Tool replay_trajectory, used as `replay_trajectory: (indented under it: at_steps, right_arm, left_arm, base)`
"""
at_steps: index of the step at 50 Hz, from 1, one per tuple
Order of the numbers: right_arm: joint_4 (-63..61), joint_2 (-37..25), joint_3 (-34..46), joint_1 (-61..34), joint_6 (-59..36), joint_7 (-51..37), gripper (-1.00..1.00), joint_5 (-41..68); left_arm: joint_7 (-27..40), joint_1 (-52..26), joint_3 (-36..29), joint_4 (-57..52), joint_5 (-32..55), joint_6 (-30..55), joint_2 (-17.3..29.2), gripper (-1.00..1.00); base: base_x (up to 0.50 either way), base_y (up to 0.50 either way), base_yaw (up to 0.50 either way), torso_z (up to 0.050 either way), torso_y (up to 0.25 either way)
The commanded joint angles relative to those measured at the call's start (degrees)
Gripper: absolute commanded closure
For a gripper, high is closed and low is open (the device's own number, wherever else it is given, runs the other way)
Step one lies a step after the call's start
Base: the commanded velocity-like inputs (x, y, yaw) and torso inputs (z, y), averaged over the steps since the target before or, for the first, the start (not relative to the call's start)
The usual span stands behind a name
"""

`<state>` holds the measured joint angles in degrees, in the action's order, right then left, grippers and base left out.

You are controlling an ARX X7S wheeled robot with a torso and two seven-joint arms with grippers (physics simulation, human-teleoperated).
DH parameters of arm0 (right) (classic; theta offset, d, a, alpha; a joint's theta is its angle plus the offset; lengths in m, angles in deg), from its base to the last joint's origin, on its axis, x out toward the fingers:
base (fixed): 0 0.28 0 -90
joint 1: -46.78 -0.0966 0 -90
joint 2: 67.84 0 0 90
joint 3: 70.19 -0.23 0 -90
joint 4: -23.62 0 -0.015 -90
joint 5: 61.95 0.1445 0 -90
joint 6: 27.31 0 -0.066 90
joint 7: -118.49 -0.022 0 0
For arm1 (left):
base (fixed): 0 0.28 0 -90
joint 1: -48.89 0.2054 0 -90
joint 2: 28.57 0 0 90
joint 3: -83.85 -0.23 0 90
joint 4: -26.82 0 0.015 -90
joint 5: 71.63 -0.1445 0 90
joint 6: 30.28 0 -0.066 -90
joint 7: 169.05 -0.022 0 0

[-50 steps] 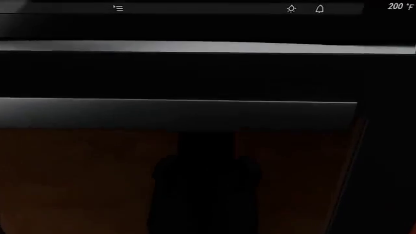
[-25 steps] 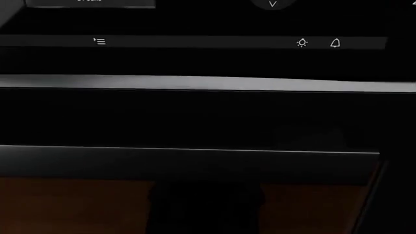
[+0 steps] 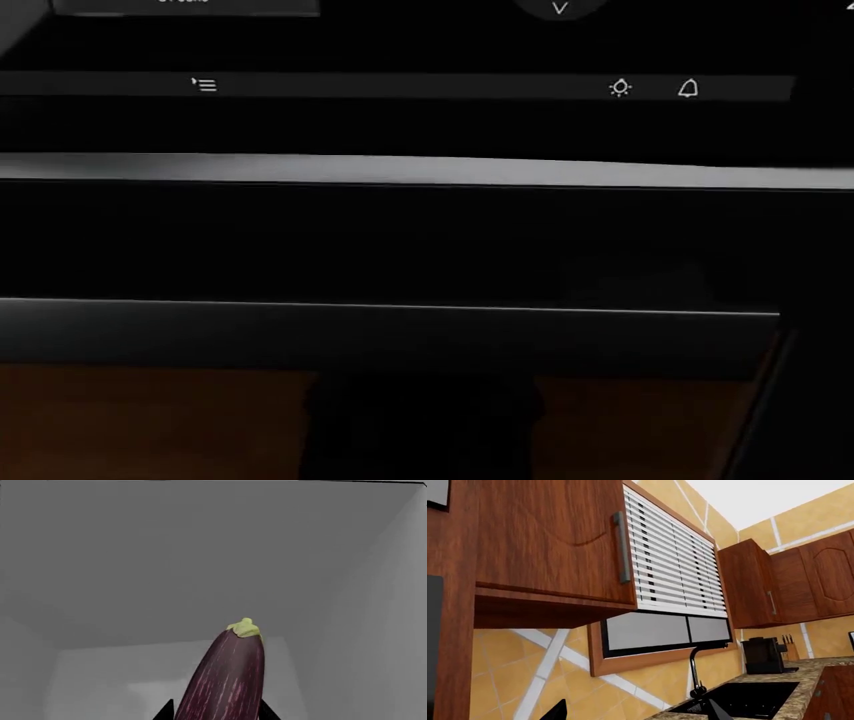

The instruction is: Pick the eggplant from the counter and place it in the microwave.

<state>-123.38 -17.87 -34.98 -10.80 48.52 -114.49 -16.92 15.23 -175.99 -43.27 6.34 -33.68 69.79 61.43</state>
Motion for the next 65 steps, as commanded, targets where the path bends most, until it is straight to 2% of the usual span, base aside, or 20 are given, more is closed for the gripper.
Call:
replay_trajectory:
  at_steps: [1,15,19,33,65]
  right_arm:
    - [0.3,0.1,0.7,0.0,0.3,0.2,-1.0,-0.5]
    - [0.1,-0.3,1.0,0.1,-0.3,-0.1,-1.0,-0.8]
    - [0.1,-0.2,1.3,0.0,-0.3,-0.2,-1.0,-1.1]
    - [-0.1,-0.5,1.0,0.3,-0.4,-0.5,-1.0,-0.7]
    - [-0.1,-0.2,1.0,1.0,-0.6,-0.4,-1.0,-1.2]
  left_arm:
    - [-1.0,-0.1,0.3,0.5,1.0,5.5,0.0,1.0]
    - [-1.7,-0.1,-11.4,5.4,11.5,5.5,0.0,1.0]
    - [-1.6,0.3,-13.0,5.5,12.9,6.1,0.0,1.0]
    - [-2.4,1.4,-7.8,5.5,7.3,9.3,0.0,1.0]
    - [-5.4,5.2,-1.9,5.5,-1.2,17.7,0.0,1.0]
  base:
    - [0.0,0.0,0.0,0.0,0.0]
    - [0.0,0.0,0.0,0.0,0.0]
    - [0.0,0.0,0.0,0.0,0.0]
    - [0.0,0.0,0.0,0.0,0.001]
    - [0.0,0.0,0.0,0.0,0.0]
